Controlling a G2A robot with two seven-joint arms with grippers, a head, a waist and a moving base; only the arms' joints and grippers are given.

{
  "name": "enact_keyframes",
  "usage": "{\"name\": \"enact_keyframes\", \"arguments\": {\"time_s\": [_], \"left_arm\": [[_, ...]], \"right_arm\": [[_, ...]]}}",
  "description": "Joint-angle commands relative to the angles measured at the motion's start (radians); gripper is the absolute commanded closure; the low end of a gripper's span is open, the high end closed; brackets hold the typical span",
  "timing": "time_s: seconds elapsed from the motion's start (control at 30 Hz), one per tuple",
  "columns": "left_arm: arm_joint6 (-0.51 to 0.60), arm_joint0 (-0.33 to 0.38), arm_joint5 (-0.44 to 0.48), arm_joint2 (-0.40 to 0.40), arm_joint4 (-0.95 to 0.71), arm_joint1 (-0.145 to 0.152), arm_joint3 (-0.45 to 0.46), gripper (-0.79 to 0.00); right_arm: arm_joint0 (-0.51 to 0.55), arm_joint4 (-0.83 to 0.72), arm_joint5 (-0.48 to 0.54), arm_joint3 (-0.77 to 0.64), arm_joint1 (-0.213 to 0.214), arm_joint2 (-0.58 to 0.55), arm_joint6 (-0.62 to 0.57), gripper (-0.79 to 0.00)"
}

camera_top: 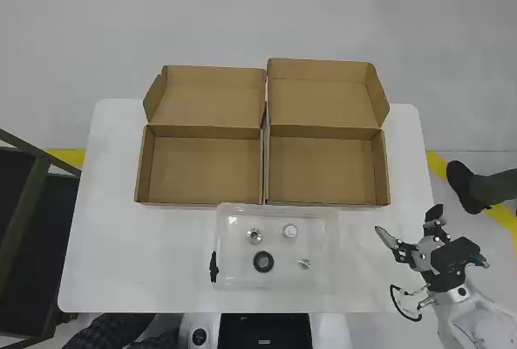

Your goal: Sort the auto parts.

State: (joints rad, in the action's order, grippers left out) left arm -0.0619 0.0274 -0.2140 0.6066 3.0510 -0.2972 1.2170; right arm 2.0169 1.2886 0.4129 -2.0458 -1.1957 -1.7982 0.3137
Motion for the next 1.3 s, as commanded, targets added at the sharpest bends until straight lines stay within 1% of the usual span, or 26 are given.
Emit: {"name": "enact_keyframes", "arguments": {"time_s": [0.0, 0.27, 0.33, 0.4, 0.47, 0.67, 0.77, 0.87, 1.03, 1.27], "left_arm": [[0.000, 0.000, 0.000, 0.000, 0.000, 0.000, 0.000, -0.785], [0.000, 0.000, 0.000, 0.000, 0.000, 0.000, 0.000, -0.785], [0.000, 0.000, 0.000, 0.000, 0.000, 0.000, 0.000, -0.785], [0.000, 0.000, 0.000, 0.000, 0.000, 0.000, 0.000, -0.785], [0.000, 0.000, 0.000, 0.000, 0.000, 0.000, 0.000, -0.785], [0.000, 0.000, 0.000, 0.000, 0.000, 0.000, 0.000, -0.785], [0.000, 0.000, 0.000, 0.000, 0.000, 0.000, 0.000, -0.785], [0.000, 0.000, 0.000, 0.000, 0.000, 0.000, 0.000, -0.785], [0.000, 0.000, 0.000, 0.000, 0.000, 0.000, 0.000, -0.785], [0.000, 0.000, 0.000, 0.000, 0.000, 0.000, 0.000, -0.785]], "right_arm": [[0.000, 0.000, 0.000, 0.000, 0.000, 0.000, 0.000, -0.784], [-0.005, -0.003, -0.001, -0.002, 0.000, 0.003, -0.005, -0.785], [-0.023, 0.015, 0.020, -0.020, 0.002, 0.015, -0.042, -0.785], [-0.037, 0.065, 0.032, -0.045, 0.005, 0.027, -0.088, -0.785], [-0.046, 0.082, 0.048, -0.070, 0.006, 0.052, -0.121, -0.785], [-0.103, 0.127, 0.150, -0.142, 0.014, 0.131, -0.249, -0.785], [-0.134, 0.140, 0.204, -0.174, 0.017, 0.182, -0.320, -0.785], [-0.169, 0.137, 0.252, -0.190, 0.019, 0.241, -0.365, -0.785], [-0.221, 0.180, 0.288, -0.195, 0.021, 0.334, -0.455, -0.785], [-0.306, 0.184, 0.299, -0.138, 0.021, 0.437, -0.566, -0.785]]}}
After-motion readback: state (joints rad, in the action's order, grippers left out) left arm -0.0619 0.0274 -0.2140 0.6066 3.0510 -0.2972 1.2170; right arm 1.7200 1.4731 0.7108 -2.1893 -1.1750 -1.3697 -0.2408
